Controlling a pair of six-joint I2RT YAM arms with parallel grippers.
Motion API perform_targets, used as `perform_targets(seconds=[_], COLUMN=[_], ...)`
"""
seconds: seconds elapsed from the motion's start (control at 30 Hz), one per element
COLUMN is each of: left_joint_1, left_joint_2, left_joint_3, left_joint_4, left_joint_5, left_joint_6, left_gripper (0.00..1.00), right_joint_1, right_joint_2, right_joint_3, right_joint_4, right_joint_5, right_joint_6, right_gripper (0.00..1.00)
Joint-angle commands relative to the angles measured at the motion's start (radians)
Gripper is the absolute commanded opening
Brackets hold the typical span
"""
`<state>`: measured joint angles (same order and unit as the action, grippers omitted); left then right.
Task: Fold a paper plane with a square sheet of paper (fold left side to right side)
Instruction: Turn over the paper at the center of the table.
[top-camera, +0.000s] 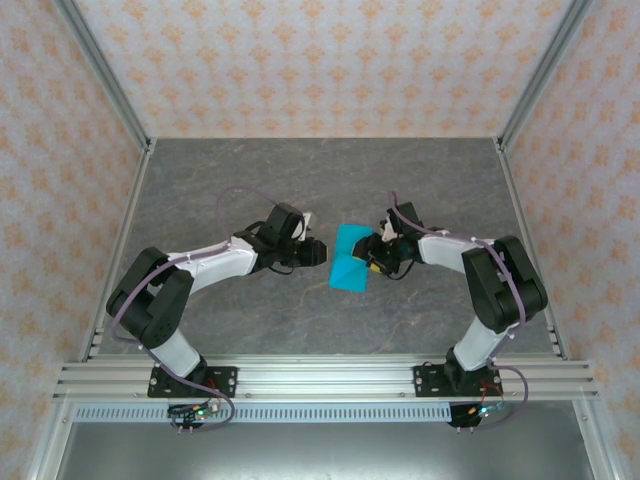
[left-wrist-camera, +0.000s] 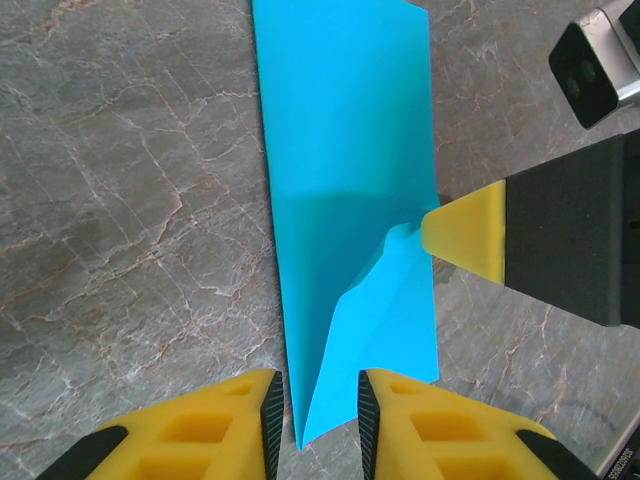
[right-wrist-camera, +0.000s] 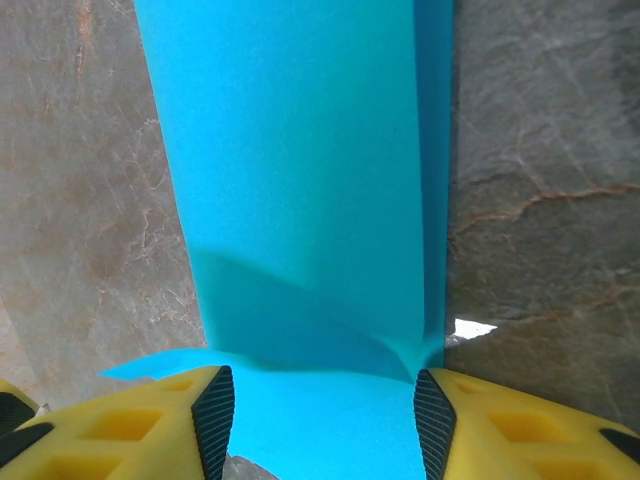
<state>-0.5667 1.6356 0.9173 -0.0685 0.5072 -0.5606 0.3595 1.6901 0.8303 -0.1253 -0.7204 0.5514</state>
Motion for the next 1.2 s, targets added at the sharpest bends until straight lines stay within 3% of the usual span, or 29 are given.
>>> perform_targets(seconds=[0.0, 0.63, 1.17], left_joint_1=[0.010, 0.010, 0.011], left_joint_2=[-0.027, -0.071, -0.109], left_joint_3=[0.006, -0.008, -0.011], left_joint_4=[0.015, -0.001, -0.018], left_joint_5=[-0.032, -0.064, -0.088], left_joint_6=[-0.010, -0.003, -0.007], left_gripper=[0.28, 0.29, 0.35], right_joint_1=[0.003, 0.010, 0.048], right_joint_2=[0.024, 0.020, 0.036], right_joint_3=[0.008, 0.021, 0.038], right_joint_4=[0.065, 0.209, 0.178], right_joint_5=[-0.013, -0.093, -0.087], right_joint_6=[0.031, 0.076, 0.033], right_gripper=[0.54, 0.54, 0.53])
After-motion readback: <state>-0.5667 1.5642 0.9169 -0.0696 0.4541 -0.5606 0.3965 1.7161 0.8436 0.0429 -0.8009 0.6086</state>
